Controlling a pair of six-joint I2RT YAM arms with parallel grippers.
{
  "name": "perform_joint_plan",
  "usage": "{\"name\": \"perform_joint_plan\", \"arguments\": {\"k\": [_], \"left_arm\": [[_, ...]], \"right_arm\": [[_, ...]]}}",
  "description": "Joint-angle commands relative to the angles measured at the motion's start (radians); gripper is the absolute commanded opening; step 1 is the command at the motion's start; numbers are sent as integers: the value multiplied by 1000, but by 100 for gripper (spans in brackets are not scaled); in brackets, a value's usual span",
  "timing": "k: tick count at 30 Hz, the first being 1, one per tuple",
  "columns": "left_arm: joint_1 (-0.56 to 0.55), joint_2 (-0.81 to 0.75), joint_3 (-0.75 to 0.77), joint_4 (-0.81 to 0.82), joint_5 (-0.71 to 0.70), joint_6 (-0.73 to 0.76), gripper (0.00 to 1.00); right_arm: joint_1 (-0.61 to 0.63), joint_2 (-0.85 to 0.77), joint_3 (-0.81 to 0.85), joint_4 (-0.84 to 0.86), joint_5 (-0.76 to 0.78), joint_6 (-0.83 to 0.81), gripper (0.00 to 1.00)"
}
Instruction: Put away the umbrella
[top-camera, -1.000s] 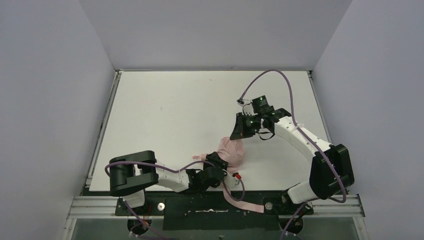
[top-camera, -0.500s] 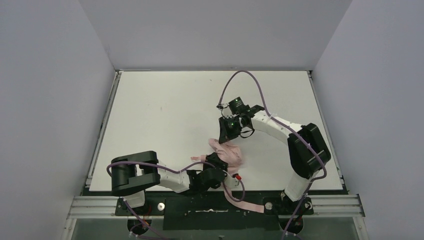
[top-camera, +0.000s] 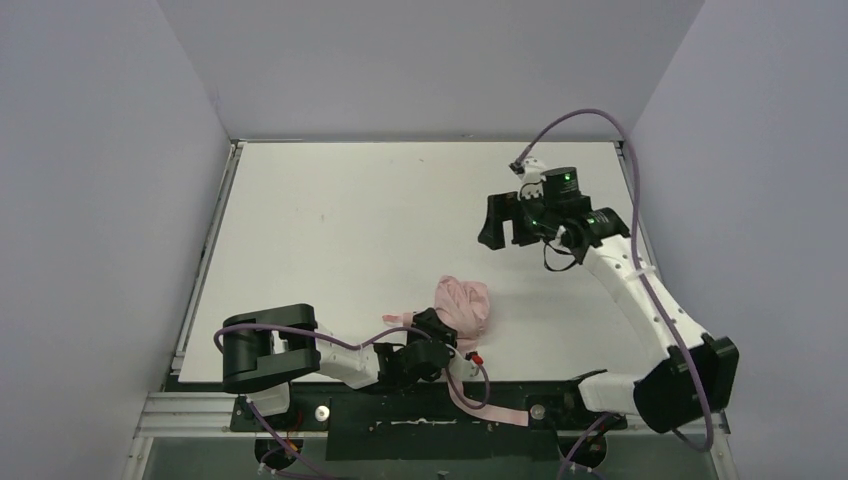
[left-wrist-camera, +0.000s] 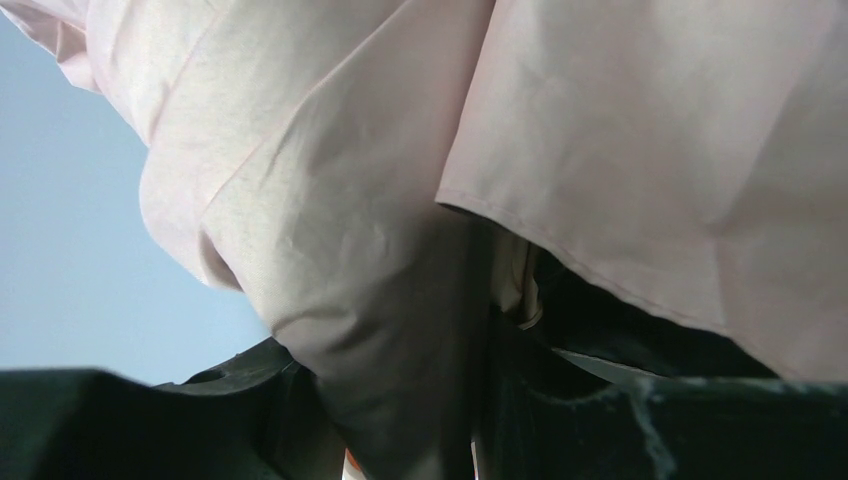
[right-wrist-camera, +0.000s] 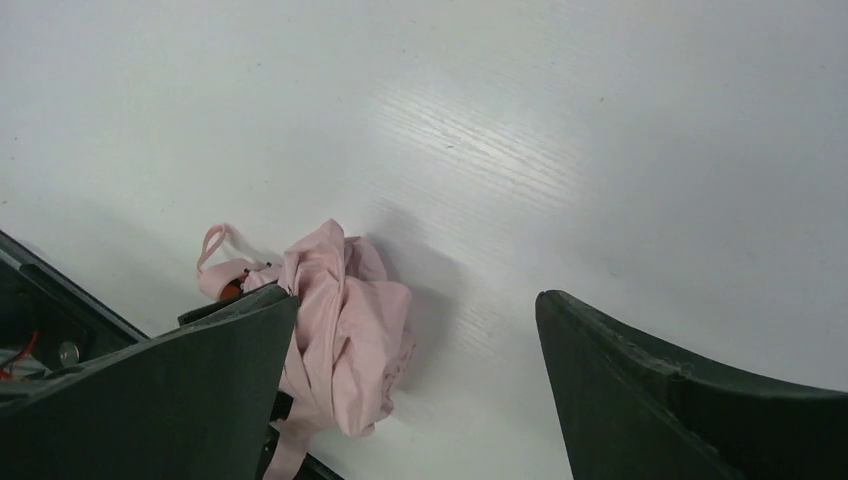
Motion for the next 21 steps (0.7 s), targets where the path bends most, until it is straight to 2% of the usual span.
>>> {"name": "perform_joint_plan", "arguments": {"k": [1,5,9,15,21], "left_arm": [[-14,6,-19,-48,70,2,0],[-14,0,-19,-62,80,-4,0],[-14,-3,-16,-72,91,-10,0],[-14,4,-13,-69,96,-2,0],[-14,-10,-19,-66,102,9,0]], "right_arm": [[-10,-105,-82,-145,-109,-56,98],[1,-223,-235,-109,-165,42,100],[76,-295,-375,9,-171,130,100],[147,-202,-416,136,-177,97,100],[147,-54,-366,142,-214,-19,100]]}}
